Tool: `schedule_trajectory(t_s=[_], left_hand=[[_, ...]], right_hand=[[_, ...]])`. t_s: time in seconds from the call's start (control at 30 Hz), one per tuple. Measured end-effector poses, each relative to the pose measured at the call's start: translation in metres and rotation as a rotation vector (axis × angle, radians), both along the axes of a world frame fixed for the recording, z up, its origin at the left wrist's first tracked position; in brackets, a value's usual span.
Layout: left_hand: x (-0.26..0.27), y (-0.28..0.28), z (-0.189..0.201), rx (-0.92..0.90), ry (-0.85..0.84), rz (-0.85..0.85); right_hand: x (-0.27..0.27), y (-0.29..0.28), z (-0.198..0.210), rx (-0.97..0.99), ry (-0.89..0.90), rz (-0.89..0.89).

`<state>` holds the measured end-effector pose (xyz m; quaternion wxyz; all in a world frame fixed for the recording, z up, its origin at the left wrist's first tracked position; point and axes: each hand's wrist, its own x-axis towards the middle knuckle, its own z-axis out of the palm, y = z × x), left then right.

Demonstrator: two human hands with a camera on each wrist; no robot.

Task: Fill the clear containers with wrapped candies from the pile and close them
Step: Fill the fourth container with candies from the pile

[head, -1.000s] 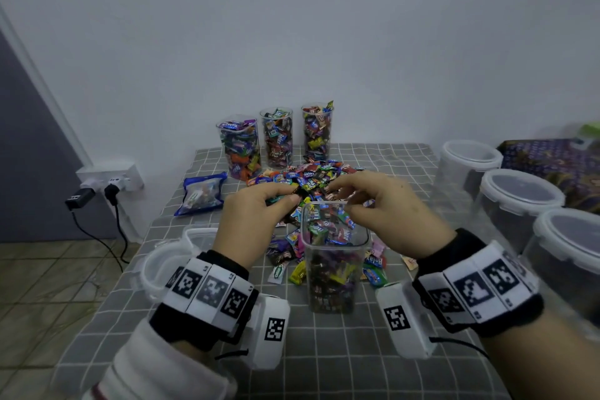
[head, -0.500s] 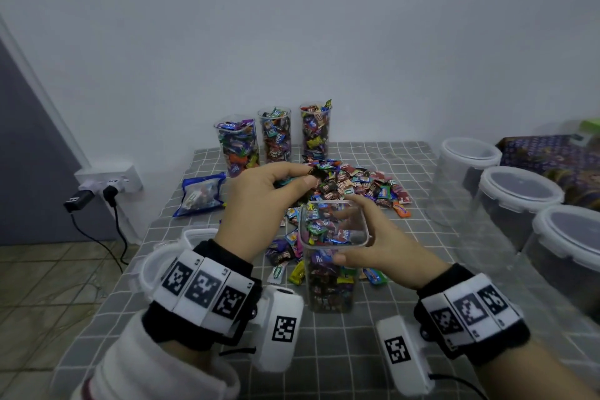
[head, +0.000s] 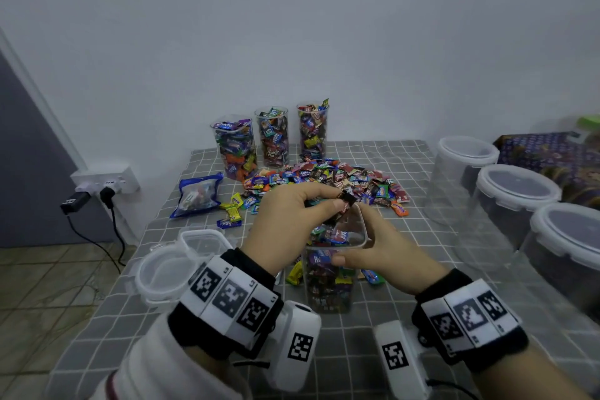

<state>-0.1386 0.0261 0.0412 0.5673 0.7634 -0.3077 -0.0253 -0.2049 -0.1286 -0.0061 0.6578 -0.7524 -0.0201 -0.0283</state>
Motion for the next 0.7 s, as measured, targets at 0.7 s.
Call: schedule_trajectory(t_s=[0.7], left_hand=[[0.024,0.013,-0.009,-0.094,-0.026,0.145]], right_hand=[[-0.002,0.002,-0.014,-0.132,0.002,0.032]])
